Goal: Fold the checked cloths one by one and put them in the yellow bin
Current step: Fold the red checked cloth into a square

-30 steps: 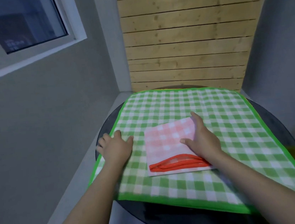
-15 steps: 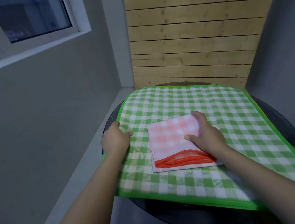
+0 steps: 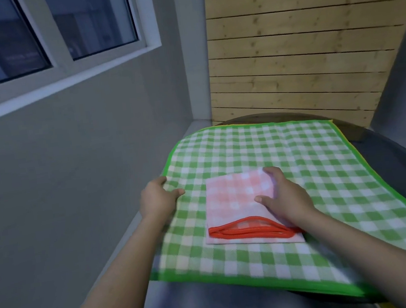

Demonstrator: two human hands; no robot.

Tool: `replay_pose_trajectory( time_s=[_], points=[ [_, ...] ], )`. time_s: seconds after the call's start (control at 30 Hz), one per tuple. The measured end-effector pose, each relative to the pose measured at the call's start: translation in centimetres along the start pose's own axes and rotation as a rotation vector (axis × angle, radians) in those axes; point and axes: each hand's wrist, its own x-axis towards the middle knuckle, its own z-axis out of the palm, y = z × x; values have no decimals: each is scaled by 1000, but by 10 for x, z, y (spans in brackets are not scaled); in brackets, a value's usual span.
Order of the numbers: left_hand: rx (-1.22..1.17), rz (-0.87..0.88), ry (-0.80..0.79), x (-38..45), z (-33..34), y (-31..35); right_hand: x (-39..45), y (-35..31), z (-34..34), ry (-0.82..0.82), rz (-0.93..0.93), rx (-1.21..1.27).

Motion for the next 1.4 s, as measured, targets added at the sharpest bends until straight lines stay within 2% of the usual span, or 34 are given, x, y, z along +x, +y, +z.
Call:
replay_pose_trajectory(
  time_s=[0.13,0.23,0.4,0.57,0.73,1.17,1.4],
  points=[
    [14,-33,-5,7,-9,-7,-1,-6,6,-50,-25,35],
    [129,-31,-78,11,-13,-9,-1,-3,3,-40,-11,114],
    [323,34,-227,-1,-2,4,-2,8,-4,40,4,149],
    [410,155,-253,-18,20,17,-2,17,-11,54,8,157],
    [294,302,-297,-33,43,43,-3,29,-24,107,21,200],
    [-167,247,-637,-81,119,132,0,107,-80,327,172,370],
    [-397,221,-550,-106,191,189,27,164,-137,314,262,222]
  ],
)
